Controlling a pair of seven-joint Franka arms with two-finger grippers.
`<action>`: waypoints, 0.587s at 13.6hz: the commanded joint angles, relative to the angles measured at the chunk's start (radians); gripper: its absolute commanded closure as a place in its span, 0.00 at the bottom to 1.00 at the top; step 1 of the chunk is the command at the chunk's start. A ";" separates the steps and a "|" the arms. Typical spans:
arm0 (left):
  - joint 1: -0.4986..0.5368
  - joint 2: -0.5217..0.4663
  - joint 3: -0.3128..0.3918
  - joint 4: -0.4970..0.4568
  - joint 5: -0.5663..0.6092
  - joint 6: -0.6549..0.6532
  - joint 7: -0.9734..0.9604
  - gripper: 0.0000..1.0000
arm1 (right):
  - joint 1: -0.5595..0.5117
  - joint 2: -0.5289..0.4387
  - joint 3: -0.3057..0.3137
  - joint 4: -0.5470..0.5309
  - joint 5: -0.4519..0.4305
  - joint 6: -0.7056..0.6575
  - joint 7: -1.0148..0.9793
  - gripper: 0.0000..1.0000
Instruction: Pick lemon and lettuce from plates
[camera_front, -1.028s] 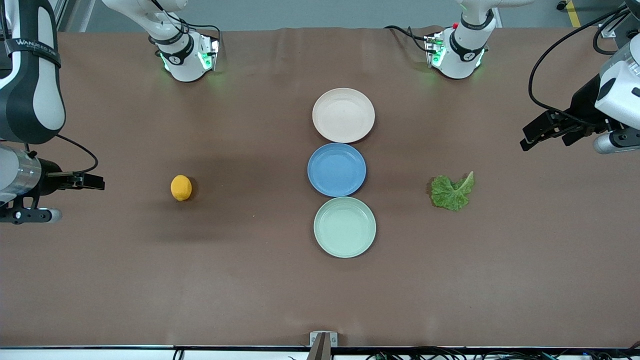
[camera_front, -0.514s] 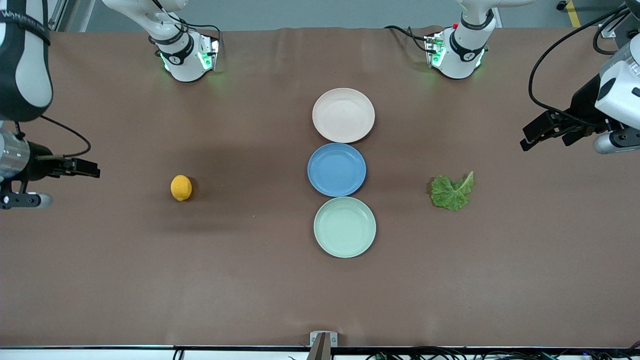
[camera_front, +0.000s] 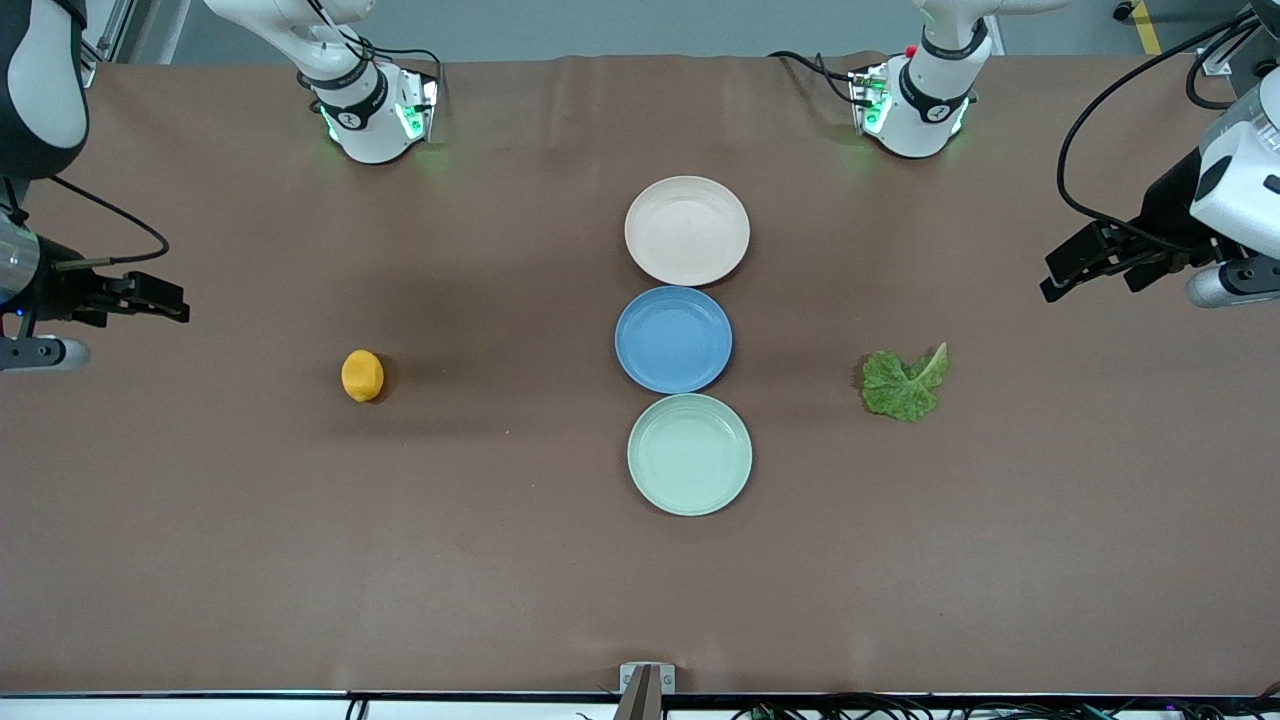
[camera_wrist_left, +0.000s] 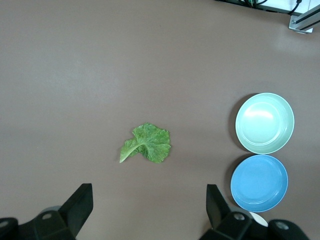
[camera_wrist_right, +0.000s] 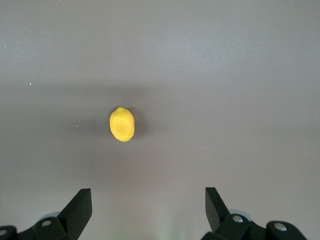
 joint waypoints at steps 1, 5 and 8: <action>0.001 0.006 0.000 0.021 -0.008 -0.022 0.000 0.00 | 0.006 -0.146 0.002 -0.167 0.011 0.065 -0.011 0.00; 0.001 0.006 0.000 0.021 -0.007 -0.022 0.003 0.00 | 0.006 -0.195 -0.002 -0.192 0.010 0.059 -0.013 0.00; 0.001 0.004 0.002 0.021 0.000 -0.022 0.013 0.00 | 0.007 -0.221 -0.002 -0.195 0.010 0.054 -0.013 0.00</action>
